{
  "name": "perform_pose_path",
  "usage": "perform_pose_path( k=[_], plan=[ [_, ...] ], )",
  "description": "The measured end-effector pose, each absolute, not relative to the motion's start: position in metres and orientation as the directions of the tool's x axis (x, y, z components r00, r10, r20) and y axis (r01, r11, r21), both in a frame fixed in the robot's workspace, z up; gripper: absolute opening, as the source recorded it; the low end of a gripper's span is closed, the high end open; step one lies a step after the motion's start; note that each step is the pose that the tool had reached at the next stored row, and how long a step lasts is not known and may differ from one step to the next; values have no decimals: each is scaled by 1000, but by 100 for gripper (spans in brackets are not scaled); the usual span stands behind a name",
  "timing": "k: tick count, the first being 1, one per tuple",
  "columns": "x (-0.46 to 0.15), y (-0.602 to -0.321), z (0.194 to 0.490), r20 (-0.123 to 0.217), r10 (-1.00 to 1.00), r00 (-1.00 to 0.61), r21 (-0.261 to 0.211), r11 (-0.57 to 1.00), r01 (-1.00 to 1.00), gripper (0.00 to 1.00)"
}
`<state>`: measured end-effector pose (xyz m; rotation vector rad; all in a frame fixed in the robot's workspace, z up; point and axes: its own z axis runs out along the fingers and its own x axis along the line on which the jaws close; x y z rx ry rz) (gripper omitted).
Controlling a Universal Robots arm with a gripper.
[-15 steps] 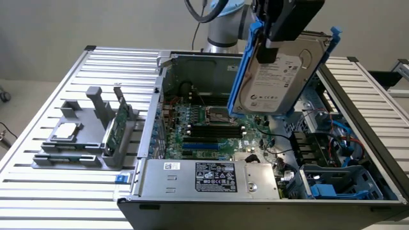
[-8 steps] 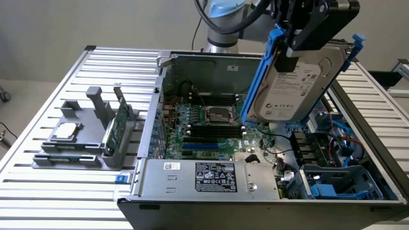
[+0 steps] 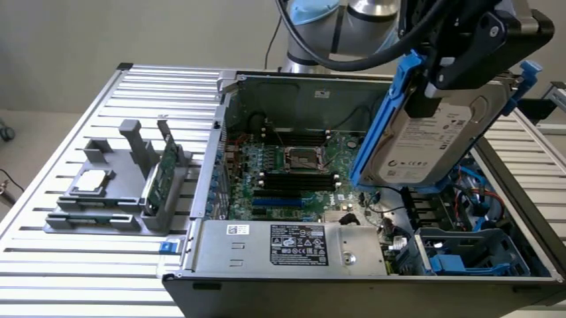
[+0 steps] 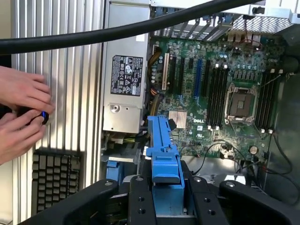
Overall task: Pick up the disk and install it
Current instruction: 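Pick up the disk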
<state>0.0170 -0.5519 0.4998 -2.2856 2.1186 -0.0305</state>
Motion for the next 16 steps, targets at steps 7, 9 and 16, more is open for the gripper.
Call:
perform_pose_path(
  k=[7, 9, 16],
  plan=[
    [30, -574, 500, -3, -997, 76, -32, -76, -997, 33],
    [34, -580, 500, -3, -997, 76, -32, -76, -997, 33],
    [59, -593, 499, -3, -997, 76, -32, -76, -997, 33]
  ],
)
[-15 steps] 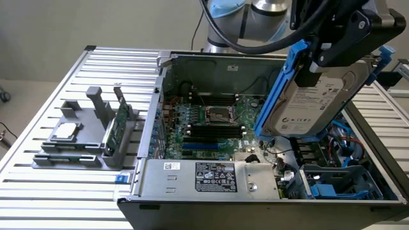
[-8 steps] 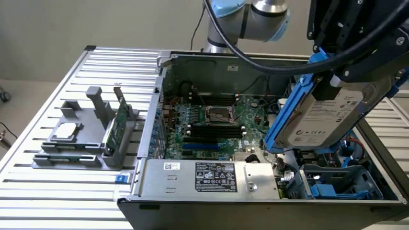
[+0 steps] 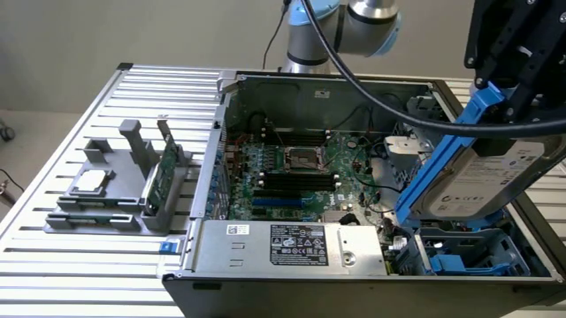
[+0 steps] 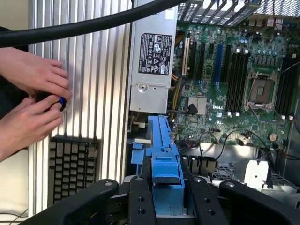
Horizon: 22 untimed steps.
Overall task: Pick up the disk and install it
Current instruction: 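Pick up the disk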
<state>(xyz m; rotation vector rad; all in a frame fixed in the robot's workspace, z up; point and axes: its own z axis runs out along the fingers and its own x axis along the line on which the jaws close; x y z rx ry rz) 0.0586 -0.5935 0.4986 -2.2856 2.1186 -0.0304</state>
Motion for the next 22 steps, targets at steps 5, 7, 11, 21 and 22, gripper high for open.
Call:
perform_pose_path(
  k=[5, 7, 11, 21, 22],
  plan=[
    [81, -597, 495, -3, -997, 76, -32, -76, -997, 33],
    [90, -597, 493, -4, -997, 76, -32, -76, -997, 33],
    [99, -598, 487, -8, -997, 75, -32, -75, -997, 33],
    [99, -598, 475, -8, -998, 59, -49, -58, -997, 33],
    [99, -598, 474, -8, -998, 58, -54, -58, -997, 33]
  ],
)
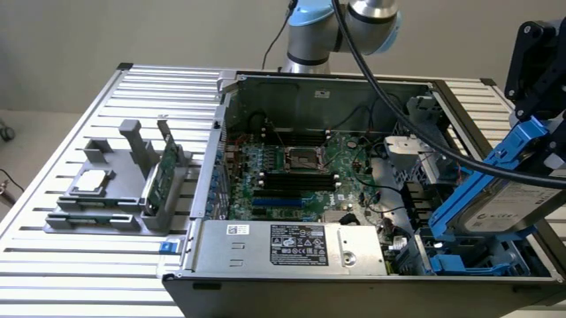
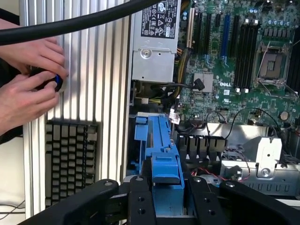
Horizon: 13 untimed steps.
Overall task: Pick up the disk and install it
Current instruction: 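Pick up the disk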
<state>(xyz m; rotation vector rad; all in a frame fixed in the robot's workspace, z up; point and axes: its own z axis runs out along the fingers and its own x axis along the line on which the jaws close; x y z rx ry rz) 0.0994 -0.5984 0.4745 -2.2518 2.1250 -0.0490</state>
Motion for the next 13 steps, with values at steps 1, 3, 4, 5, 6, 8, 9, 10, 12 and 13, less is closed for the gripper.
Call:
perform_pose_path(
  k=[1, 3, 4, 5, 6, 8, 9, 10, 12, 13],
  plan=[
    [99, -598, 474, -8, -998, 58, -60, -57, -997, 33],
    [99, -598, 473, -7, -998, 57, -73, -56, -996, 33],
    [99, -598, 472, -7, -998, 56, -77, -55, -995, 33],
    [99, -598, 471, -7, -998, 55, -79, -54, -995, 33],
    [99, -598, 471, -7, -999, 54, -79, -54, -995, 33],
    [99, -598, 470, -6, -999, 54, -79, -53, -995, 33],
    [99, -598, 470, -6, -999, 54, -79, -53, -995, 33],
    [99, -598, 470, -6, -999, 54, -79, -53, -995, 33],
    [99, -598, 469, -7, -999, 53, -79, -52, -996, 33],
    [99, -597, 468, -7, -999, 53, -79, -52, -996, 33]
  ],
)
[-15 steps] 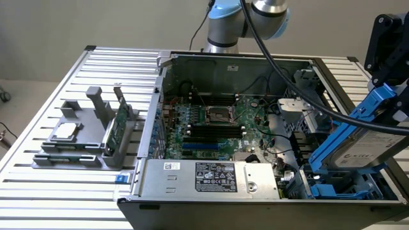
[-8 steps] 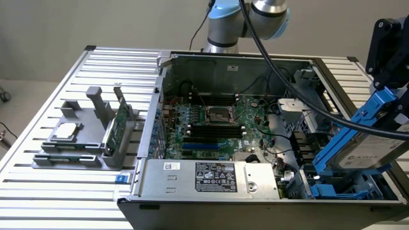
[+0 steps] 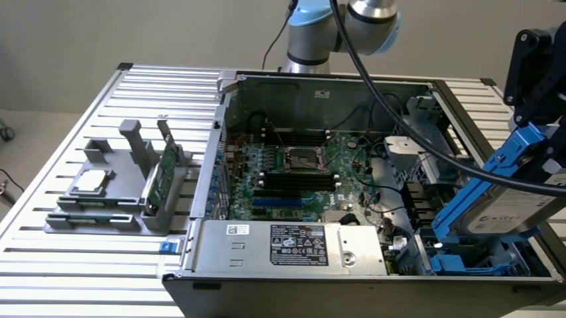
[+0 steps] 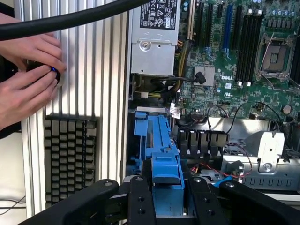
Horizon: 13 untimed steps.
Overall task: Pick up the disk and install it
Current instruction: 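Pick up the disk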
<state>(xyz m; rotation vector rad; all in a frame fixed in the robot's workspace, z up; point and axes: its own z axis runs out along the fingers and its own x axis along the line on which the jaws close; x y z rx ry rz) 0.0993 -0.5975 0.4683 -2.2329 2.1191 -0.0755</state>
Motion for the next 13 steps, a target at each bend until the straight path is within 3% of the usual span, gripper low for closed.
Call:
perform_pose_path(
  k=[13],
  plan=[
    [94, -595, 456, -7, -999, 39, -102, -38, -994, 33]
  ],
)
